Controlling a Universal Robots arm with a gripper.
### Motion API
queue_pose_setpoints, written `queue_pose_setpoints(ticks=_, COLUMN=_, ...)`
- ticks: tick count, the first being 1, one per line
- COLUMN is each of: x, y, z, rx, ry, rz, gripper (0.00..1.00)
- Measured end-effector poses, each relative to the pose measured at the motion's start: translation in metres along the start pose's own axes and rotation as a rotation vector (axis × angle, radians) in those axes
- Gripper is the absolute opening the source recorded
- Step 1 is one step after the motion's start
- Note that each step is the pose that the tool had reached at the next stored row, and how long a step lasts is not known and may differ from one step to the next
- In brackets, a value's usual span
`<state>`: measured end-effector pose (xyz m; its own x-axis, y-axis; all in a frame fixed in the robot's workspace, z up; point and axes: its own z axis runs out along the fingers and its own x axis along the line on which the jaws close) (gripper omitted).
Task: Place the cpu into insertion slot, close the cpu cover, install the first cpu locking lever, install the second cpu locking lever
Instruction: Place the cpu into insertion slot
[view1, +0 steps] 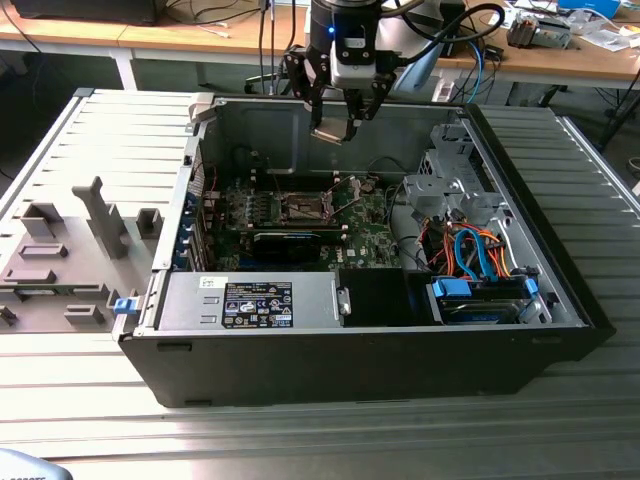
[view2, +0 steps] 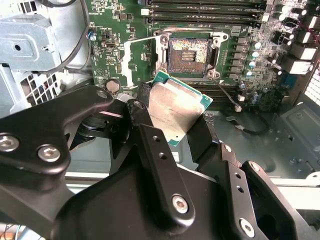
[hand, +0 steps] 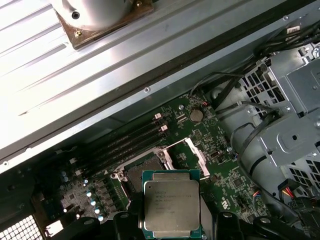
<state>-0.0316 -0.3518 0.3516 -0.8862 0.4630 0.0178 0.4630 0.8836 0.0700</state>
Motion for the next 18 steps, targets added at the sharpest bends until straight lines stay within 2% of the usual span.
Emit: queue_pose_setpoints(ticks=18, x=0.0000, y=0.0000, z=0.0006, rx=-0.0004, ry=-0.0029, rz=0.039, gripper=0.55)
